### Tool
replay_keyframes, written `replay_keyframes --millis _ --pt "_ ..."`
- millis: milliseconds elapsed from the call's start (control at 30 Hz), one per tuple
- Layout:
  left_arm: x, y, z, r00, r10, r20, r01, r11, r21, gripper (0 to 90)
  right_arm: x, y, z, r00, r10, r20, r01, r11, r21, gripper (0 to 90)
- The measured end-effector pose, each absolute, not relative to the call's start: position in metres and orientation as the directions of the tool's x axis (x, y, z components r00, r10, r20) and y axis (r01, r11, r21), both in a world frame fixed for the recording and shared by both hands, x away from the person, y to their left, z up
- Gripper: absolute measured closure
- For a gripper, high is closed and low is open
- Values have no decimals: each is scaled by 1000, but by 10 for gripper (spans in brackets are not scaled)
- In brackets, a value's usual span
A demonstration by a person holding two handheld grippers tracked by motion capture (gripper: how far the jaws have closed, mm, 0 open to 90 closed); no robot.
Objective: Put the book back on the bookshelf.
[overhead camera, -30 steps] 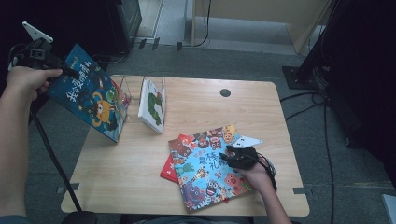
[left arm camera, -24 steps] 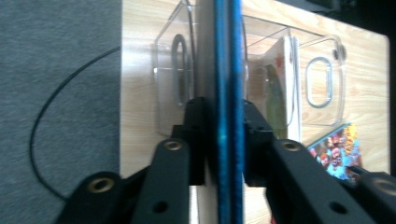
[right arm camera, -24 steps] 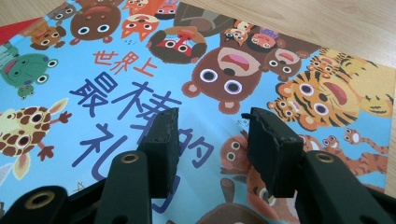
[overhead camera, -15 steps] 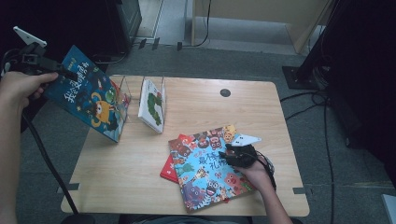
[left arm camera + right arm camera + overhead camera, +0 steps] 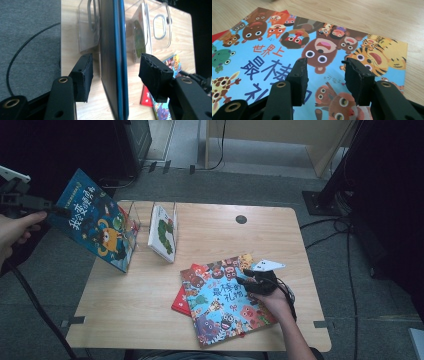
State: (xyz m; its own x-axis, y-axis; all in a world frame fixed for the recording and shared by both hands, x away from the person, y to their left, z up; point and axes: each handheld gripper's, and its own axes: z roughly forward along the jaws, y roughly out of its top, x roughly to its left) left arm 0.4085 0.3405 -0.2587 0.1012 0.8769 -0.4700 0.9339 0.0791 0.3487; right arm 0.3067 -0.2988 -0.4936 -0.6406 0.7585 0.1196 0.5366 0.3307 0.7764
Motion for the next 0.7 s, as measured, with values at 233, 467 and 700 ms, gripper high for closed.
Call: replay_keyframes --millis 233,467,700 --pt "381 339 -263 78 870 -488 931 111 347 443 313 -302 -491 -634 762 131 538 314 782 532" --pt "357 328 -265 109 867 -486 925 91 369 427 315 -302 -490 -639 759 128 532 316 786 531" --pt "328 318 -276 128 845 -518 922 92 376 440 317 -304 -490 -639 759 125 519 305 799 533"
